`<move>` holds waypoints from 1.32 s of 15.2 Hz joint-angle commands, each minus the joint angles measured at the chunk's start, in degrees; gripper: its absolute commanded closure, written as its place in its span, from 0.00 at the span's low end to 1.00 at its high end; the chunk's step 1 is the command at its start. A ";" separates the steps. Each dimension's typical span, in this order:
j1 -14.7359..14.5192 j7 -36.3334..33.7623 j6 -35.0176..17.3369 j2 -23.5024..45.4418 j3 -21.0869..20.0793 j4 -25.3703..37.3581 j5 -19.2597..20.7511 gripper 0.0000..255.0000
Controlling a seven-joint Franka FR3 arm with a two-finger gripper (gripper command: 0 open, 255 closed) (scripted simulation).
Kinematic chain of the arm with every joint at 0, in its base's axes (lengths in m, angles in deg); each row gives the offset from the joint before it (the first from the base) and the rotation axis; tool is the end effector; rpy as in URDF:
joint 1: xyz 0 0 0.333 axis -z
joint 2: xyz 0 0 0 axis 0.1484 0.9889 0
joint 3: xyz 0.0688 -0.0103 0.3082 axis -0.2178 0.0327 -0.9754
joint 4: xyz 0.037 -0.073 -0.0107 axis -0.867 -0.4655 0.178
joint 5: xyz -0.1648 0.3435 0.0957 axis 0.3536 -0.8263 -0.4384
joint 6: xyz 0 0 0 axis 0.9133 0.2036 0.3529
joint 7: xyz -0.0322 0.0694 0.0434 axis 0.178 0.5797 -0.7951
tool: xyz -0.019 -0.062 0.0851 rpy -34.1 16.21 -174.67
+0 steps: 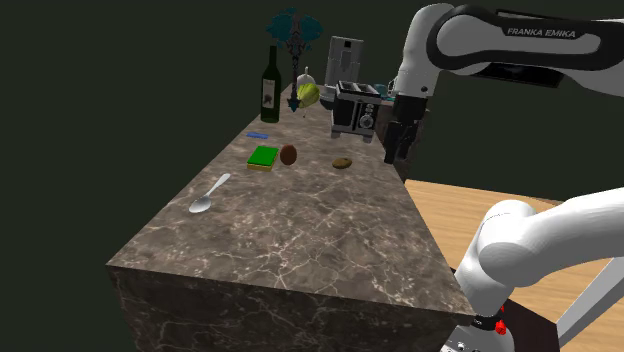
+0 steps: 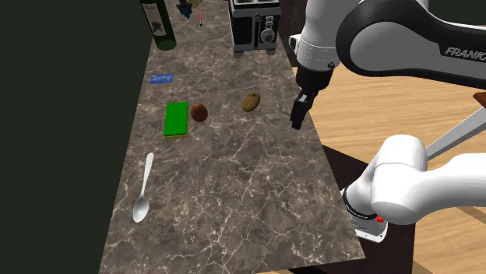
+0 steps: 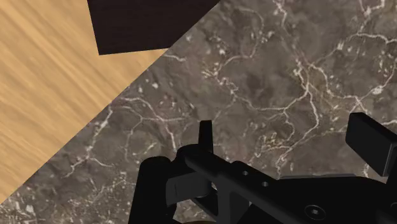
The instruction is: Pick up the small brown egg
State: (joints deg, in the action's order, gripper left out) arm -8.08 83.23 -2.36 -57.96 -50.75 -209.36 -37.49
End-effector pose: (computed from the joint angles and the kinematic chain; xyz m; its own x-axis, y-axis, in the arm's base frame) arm 0.3005 -0.0174 0.5627 0.9969 -0.0177 -0.0770 -0.0248 -0.9954 -0.0925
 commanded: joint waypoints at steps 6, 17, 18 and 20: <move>-0.85 -2.68 -4.83 11.63 -1.93 6.62 -1.47 0.00; -2.00 -8.41 -8.90 37.10 -4.85 27.58 -2.24 0.00; -2.09 -8.93 -8.81 39.45 -5.03 29.96 -2.17 0.00; -2.32 -9.97 -8.41 44.20 -5.33 35.03 -1.99 0.00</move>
State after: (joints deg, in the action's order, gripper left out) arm -10.24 73.91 -11.07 -16.05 -55.86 -176.88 -39.54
